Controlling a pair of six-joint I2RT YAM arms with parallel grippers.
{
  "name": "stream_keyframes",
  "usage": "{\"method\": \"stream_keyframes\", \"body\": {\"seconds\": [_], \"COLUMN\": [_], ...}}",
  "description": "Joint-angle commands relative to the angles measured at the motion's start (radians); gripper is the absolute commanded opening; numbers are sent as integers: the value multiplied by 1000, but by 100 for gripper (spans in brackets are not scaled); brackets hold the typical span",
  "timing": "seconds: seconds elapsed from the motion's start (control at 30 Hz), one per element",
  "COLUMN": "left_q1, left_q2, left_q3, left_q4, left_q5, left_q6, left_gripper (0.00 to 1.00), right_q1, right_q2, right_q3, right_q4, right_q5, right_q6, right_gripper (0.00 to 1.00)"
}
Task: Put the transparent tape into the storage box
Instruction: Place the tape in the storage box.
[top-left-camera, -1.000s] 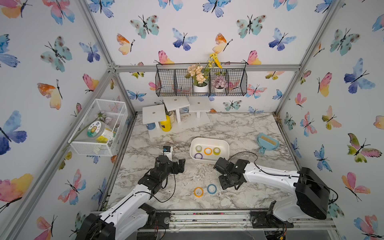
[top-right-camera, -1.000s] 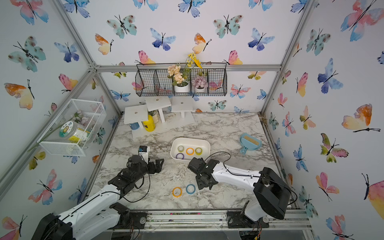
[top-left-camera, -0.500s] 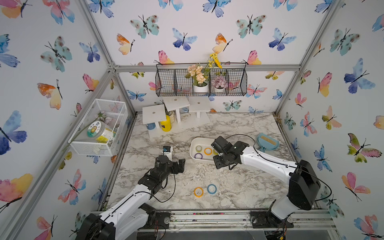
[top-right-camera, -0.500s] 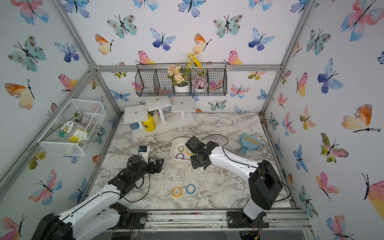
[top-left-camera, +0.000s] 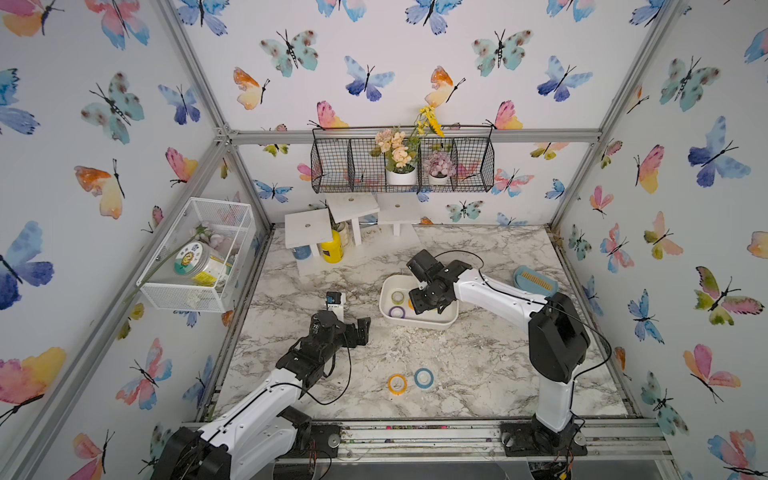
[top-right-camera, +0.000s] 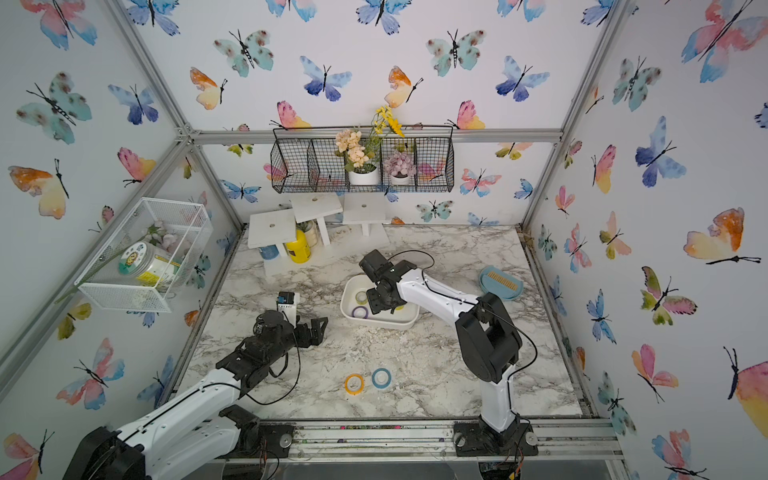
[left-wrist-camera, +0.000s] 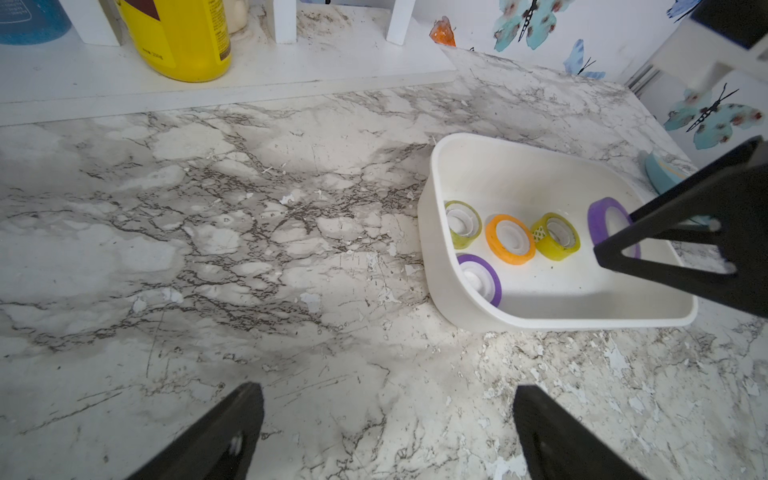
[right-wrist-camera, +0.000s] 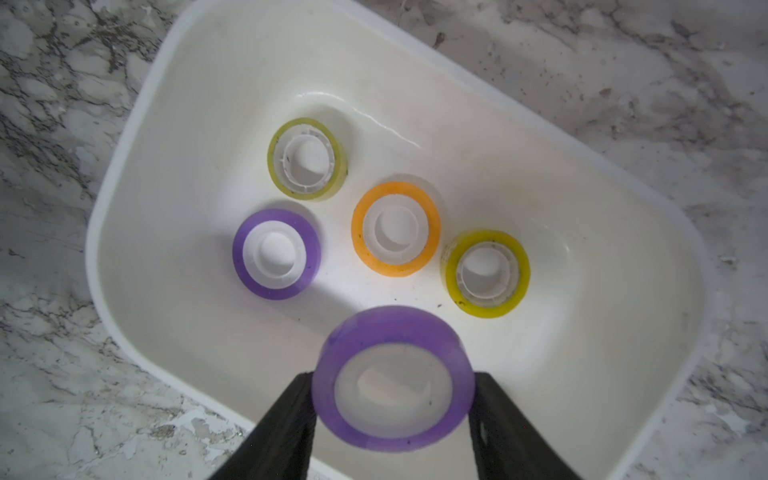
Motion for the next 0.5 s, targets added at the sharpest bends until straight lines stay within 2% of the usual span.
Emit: {"method": "stream_keyframes", "body": {"seconds": [0.0, 0.47], "left_q1": [3, 2], "left_q2": [6, 3], "left_q3": [8, 9], "left_q4": [19, 17], "left_q5": [-20, -20], "left_q6": [12, 12], "left_gripper": [99, 99], "right_q1": [-5, -5], "right_q2": [46, 126], "right_q3": [50, 52], "right_q4": [1, 37], "right_q5": [-36, -85], "right_q6": [-24, -16], "right_gripper": [60, 60]}}
